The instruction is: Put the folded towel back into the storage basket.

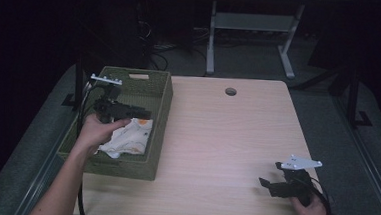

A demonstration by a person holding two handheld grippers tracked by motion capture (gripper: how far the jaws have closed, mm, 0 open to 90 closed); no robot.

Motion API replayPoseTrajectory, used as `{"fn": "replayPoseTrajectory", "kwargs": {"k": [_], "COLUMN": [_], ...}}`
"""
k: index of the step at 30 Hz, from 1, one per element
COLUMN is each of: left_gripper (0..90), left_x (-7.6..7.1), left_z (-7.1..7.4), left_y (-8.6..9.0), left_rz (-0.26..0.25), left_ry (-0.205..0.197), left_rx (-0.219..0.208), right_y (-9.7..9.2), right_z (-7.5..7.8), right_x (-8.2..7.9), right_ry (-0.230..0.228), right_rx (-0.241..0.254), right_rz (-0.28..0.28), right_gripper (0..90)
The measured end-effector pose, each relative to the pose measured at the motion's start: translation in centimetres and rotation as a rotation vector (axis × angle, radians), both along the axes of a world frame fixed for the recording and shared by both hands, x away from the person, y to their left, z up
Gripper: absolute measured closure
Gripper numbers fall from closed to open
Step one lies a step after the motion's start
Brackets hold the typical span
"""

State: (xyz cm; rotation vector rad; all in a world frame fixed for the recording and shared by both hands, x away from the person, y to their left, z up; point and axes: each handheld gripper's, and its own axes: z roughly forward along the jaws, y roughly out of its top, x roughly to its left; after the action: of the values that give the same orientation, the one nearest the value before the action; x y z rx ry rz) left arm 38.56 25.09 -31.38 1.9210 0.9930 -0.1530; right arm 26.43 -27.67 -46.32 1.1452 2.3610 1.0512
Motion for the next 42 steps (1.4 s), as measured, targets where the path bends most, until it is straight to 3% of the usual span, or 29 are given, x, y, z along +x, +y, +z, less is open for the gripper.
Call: {"fn": "replayPoseTrajectory", "kwargs": {"k": [17, 42], "left_gripper": [42.5, 41.7], "left_x": [-0.2, -0.1], "left_z": [0.6, 0.0], "left_y": [-3.6, -9.5], "left_rz": [-0.056, -0.116], "left_ry": [-0.017, -0.021], "left_rx": [-0.01, -0.001], "right_y": [-0.2, -0.7], "right_z": [0.2, 0.5], "right_x": [-0.1, -0.2], "right_ry": [-0.009, -0.022], "right_rx": [0.008, 0.016], "right_rz": [-0.003, -0.011], "right_gripper": [13.9, 13.9]}}
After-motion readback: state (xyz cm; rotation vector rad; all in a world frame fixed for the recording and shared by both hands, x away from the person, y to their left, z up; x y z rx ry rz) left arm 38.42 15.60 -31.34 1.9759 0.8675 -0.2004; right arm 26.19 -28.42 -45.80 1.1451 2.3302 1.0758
